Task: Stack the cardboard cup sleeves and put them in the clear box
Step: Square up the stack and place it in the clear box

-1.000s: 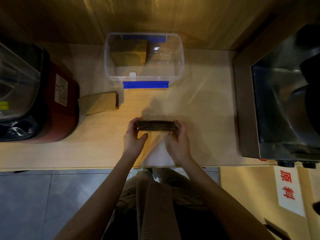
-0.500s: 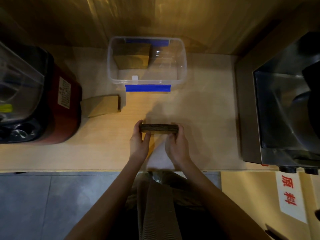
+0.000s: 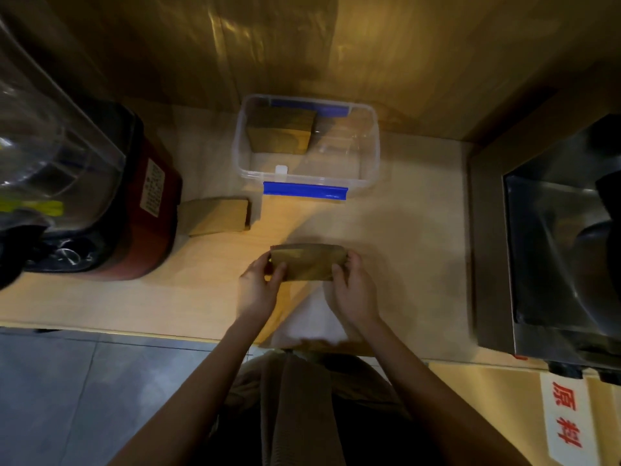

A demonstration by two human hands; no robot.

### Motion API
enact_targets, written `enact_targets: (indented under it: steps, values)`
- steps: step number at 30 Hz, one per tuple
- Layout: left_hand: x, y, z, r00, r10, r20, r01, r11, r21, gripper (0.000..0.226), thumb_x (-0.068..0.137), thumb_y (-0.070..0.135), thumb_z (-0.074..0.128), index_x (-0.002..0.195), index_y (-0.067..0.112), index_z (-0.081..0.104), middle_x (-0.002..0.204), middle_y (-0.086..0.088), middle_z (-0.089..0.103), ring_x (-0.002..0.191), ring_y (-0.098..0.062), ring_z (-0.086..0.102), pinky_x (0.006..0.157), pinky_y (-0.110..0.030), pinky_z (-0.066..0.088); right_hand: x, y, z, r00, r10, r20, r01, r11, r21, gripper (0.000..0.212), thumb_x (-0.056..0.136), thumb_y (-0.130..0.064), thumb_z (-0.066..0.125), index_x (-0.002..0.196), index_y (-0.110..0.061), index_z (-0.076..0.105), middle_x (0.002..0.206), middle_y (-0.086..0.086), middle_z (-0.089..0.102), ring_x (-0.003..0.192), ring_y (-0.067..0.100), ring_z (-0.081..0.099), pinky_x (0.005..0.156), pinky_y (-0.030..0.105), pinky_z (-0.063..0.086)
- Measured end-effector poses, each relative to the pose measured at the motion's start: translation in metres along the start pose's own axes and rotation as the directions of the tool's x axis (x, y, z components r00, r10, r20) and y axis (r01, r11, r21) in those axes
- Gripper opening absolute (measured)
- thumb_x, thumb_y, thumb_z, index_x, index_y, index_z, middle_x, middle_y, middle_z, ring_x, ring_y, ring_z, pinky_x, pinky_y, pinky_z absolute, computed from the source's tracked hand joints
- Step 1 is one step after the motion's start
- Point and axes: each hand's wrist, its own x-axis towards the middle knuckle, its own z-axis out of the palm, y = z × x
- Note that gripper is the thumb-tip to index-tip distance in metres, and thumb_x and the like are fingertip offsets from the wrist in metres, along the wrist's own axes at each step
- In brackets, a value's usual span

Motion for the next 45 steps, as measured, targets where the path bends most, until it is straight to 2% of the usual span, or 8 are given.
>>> enact_targets:
  steps: [4,8,15,23,27,31,37,45]
  values:
    - [0.014,0.0,-0.034,0.989,-0.141,0.055,0.138,0.989,0.045,0.032,0.085,0.034,0.054,0.105,0.01,0.063,0.084,-0.011,0.068,0.077,-0.025,0.063,0.068,-0.035,0.05,0.021,-0.025,0.001,0.993,0.039,0.113,-0.031,0.997,-0.075,0.036,0.092,-0.022,0.049,0.123,-0.005,0.049,0.115,0.018,0.065,0.107,0.031,0.059,0.085,0.032,0.043]
    - [0.026,0.0,-0.075,0.975,-0.218,0.046,0.221,0.972,-0.085,0.026,0.086,0.029,0.056,0.091,0.005,0.065,0.064,-0.007,0.062,0.061,-0.021,0.058,0.062,-0.036,0.05,0.042,-0.067,0.013,0.963,0.064,0.263,-0.092,0.991,0.097,0.006,0.086,-0.015,0.059,0.084,-0.012,0.062,0.073,0.001,0.062,0.074,0.017,0.056,0.064,0.026,0.037]
    - [0.04,-0.005,-0.113,0.921,-0.274,-0.277,0.248,0.96,-0.127,0.023,0.085,0.034,0.056,0.076,0.014,0.065,0.071,-0.006,0.064,0.065,-0.019,0.059,0.059,-0.03,0.047,0.072,-0.118,0.052,0.953,-0.047,0.3,-0.04,0.96,0.277,0.007,0.084,-0.012,0.061,0.08,-0.017,0.057,0.075,-0.007,0.058,0.068,0.006,0.055,0.06,0.024,0.046]
    - [0.066,-0.009,-0.102,0.875,-0.362,-0.321,0.355,0.931,-0.081,0.04,0.088,0.024,0.052,0.117,-0.004,0.051,0.112,-0.027,0.061,0.104,-0.04,0.056,0.086,-0.045,0.047,0.087,-0.119,0.1,0.978,0.097,0.186,-0.15,0.943,0.298,0.005,0.081,-0.011,0.064,0.08,-0.013,0.06,0.069,-0.007,0.058,0.062,0.008,0.056,0.062,0.034,0.054]
    - [0.075,-0.015,-0.095,0.85,-0.428,-0.308,0.424,0.902,-0.082,0.039,0.089,0.024,0.05,0.115,-0.005,0.05,0.111,-0.028,0.061,0.102,-0.041,0.057,0.081,-0.041,0.045,0.094,-0.114,0.103,0.968,0.111,0.227,-0.168,0.954,0.249,0.017,0.082,-0.011,0.062,0.077,-0.025,0.056,0.077,-0.008,0.061,0.076,0.01,0.06,0.081,0.037,0.052]
    - [0.079,-0.019,-0.091,0.841,-0.453,-0.295,0.461,0.886,-0.046,0.042,0.09,0.025,0.049,0.118,-0.006,0.047,0.115,-0.03,0.058,0.107,-0.042,0.053,0.086,-0.044,0.045,0.099,-0.111,0.104,0.975,0.095,0.203,-0.145,0.957,0.252,0.011,0.082,-0.01,0.063,0.082,-0.02,0.057,0.082,-0.003,0.062,0.083,0.016,0.061,0.082,0.036,0.051]
    - [0.083,-0.021,-0.088,0.835,-0.455,-0.309,0.46,0.886,-0.06,0.051,0.089,0.022,0.049,0.131,-0.004,0.037,0.13,-0.029,0.05,0.118,-0.042,0.047,0.096,-0.044,0.041,0.104,-0.113,0.108,0.975,0.068,0.213,-0.119,0.964,0.236,0.017,0.083,-0.008,0.06,0.1,-0.004,0.06,0.087,-0.001,0.061,0.075,0.005,0.056,0.076,0.022,0.044]
    - [0.089,-0.026,-0.084,0.826,-0.501,-0.258,0.505,0.861,-0.054,0.053,0.089,0.026,0.049,0.131,-0.003,0.035,0.129,-0.03,0.048,0.116,-0.044,0.047,0.095,-0.046,0.042,0.106,-0.117,0.108,0.969,0.074,0.235,-0.135,0.957,0.257,0.025,0.081,-0.006,0.058,0.072,-0.027,0.051,0.074,-0.01,0.056,0.071,-0.002,0.053,0.054,-0.003,0.037]
